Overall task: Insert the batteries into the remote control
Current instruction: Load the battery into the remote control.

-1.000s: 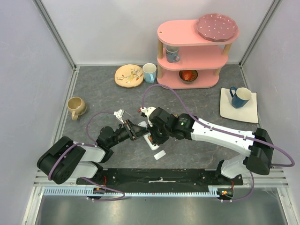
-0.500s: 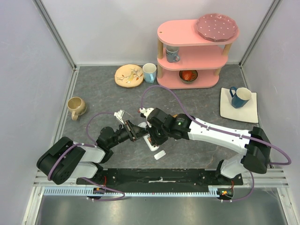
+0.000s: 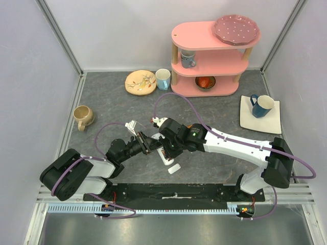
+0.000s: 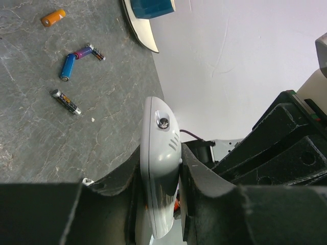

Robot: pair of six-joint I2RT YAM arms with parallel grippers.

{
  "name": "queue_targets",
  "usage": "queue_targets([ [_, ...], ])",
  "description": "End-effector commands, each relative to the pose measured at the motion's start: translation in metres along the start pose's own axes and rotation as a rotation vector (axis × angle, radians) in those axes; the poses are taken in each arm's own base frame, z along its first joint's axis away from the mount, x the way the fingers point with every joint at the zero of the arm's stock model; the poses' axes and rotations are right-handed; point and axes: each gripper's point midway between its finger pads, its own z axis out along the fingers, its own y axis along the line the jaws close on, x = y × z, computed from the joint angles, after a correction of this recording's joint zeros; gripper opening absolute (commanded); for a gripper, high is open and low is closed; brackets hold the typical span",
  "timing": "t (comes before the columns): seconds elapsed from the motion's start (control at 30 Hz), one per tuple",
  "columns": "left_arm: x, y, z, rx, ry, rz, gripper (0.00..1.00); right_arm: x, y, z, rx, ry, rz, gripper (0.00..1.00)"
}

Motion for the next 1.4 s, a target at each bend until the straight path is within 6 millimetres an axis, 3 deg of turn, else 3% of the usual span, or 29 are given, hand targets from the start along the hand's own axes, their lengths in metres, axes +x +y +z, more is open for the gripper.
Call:
queue_targets([
  [0.0,-0.004,-0.109,-0.012,0.447,-0.032,0.184,0.02,-0.070,0.024,-0.006,-0.056,-0.247,0.058,0.00],
  [0.3,-0.011,-0.101,-0.009,0.405,-0.090,0.138,0.02,-0.082,0.029,-0.009,-0.074,-0.295,0.127,0.00],
  [0.6,-0.010,-0.106,-0.007,0.416,-0.097,0.134,0.02,-0.084,0.027,-0.002,-0.071,-0.315,0.163,0.00],
  [0.97,-0.007,-0.106,-0.007,0.415,-0.094,0.129,0.02,-0.084,0.026,0.001,-0.080,-0.316,0.168,0.18],
  [1.37,-0.006,-0.105,-0.008,0.414,-0.095,0.143,0.02,-0.071,0.026,0.006,-0.087,-0.260,0.127,0.24],
])
